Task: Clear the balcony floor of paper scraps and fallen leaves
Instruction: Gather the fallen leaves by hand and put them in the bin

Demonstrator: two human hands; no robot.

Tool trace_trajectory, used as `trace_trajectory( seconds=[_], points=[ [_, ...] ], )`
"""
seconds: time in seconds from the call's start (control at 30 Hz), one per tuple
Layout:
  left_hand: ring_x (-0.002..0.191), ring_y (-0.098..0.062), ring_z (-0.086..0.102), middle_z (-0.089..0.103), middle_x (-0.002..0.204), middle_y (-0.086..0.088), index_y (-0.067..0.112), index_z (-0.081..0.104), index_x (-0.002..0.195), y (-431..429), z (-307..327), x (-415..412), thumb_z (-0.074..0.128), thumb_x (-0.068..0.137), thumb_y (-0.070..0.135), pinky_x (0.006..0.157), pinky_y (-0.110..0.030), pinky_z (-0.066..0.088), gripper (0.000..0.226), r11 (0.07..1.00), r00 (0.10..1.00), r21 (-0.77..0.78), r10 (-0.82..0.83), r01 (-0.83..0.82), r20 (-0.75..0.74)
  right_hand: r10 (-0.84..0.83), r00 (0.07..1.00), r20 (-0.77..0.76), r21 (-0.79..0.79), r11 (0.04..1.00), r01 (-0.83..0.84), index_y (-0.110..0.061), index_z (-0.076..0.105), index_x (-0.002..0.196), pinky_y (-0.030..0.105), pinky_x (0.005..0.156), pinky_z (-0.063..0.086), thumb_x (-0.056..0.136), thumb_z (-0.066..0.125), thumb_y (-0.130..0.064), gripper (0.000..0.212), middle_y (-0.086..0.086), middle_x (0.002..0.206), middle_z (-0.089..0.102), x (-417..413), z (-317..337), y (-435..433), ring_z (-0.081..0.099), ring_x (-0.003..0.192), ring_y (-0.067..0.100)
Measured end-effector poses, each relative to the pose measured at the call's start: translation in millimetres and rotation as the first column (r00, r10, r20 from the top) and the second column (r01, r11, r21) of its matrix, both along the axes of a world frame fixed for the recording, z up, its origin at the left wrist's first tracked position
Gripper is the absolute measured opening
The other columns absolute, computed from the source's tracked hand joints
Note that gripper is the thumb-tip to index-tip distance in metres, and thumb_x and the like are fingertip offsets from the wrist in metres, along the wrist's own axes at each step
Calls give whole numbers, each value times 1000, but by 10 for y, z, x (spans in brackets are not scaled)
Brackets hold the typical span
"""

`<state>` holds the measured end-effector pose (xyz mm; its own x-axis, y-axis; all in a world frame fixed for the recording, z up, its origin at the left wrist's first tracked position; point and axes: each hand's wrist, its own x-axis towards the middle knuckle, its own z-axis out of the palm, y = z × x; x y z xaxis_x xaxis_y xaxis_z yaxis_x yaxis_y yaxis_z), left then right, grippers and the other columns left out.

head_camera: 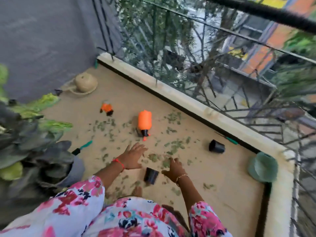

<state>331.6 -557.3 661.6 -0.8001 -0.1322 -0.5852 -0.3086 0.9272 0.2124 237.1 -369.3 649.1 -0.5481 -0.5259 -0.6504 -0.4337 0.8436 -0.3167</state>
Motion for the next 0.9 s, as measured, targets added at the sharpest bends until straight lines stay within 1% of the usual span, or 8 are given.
trace_trajectory(
  seconds=[0.27, 0.43, 0.57, 0.73, 0.77, 0.8, 0.87, 0.9],
  points=[
    [147, -21, 0, 5, 159, 0, 16, 12, 151, -1342, 104, 147, 55, 93, 35, 118, -41, 3, 74, 954, 949, 43, 300, -297, -101, 211, 974, -86, -84, 972, -218, -8, 23, 143, 41, 104, 33, 92, 54, -31, 64, 16, 148, 19, -98, 163, -1684, 25, 135, 33],
    [147, -19, -5, 3, 159, 2, 18, 11, 150, -1838, 19, 40, 55, 93, 32, 117, -41, -2, 74, 923, 918, 77, 383, -377, -105, 335, 935, -115, -57, 938, -342, -7, 25, 141, 42, 96, 37, 92, 53, -29, 60, 16, 143, 24, -344, 118, -2413, 30, 129, 34],
    [147, -20, -5, 3, 159, 0, 16, 11, 150, -2352, -71, -187, 56, 92, 32, 118, -43, -1, 76, 906, 901, 88, 421, -414, -100, 392, 918, -62, -51, 917, -395, -5, 19, 145, 43, 101, 35, 93, 53, -26, 65, 17, 152, 12, -607, -17, -2982, 26, 135, 37],
    [147, -20, -5, -1, 160, -2, 13, 5, 151, -3103, -73, -636, 56, 93, 29, 119, -43, 1, 78, 894, 894, 91, 444, -439, -53, 378, 918, 118, 39, 922, -384, -1, 16, 144, 38, 103, 31, 95, 48, -27, 64, 23, 147, 23, -1038, -146, -3773, 29, 135, 34],
    [147, -20, -5, 0, 160, -2, 13, 5, 151, -3278, -56, -744, 56, 93, 29, 119, -43, 2, 79, 896, 897, 86, 440, -435, -51, 377, 917, 129, 46, 922, -385, 2, 22, 141, 35, 100, 33, 93, 53, -29, 66, 24, 143, 32, -1149, -108, -3950, 37, 131, 31],
    [147, -20, -4, 1, 159, -2, 13, 7, 151, -3454, -44, -854, 56, 93, 28, 119, -43, 3, 78, 902, 901, 75, 430, -425, -59, 399, 917, -2, -13, 917, -399, 9, 36, 133, 30, 95, 37, 84, 66, -34, 72, 26, 132, 47, -1283, -58, -4134, 50, 121, 25],
    [147, -21, 1, 6, 159, -3, 13, 10, 150, -3799, -21, -1072, 57, 92, 27, 119, -43, 6, 77, 909, 905, 50, 416, -413, -85, 343, 916, -208, -17, 935, -354, 16, 65, 90, 13, 74, 40, 38, 90, -47, 85, 21, 85, 70, -1571, 153, -4551, 68, 80, 7],
    [147, -21, 2, 8, 158, -4, 13, 11, 150, -3954, -4, -1176, 58, 92, 26, 119, -43, 7, 76, 910, 905, 43, 415, -413, -90, 374, 909, -183, 14, 926, -378, 18, 65, 88, 12, 73, 41, 36, 92, -42, 84, 21, 84, 70, -1742, 151, -4671, 69, 79, 8]
  ],
)
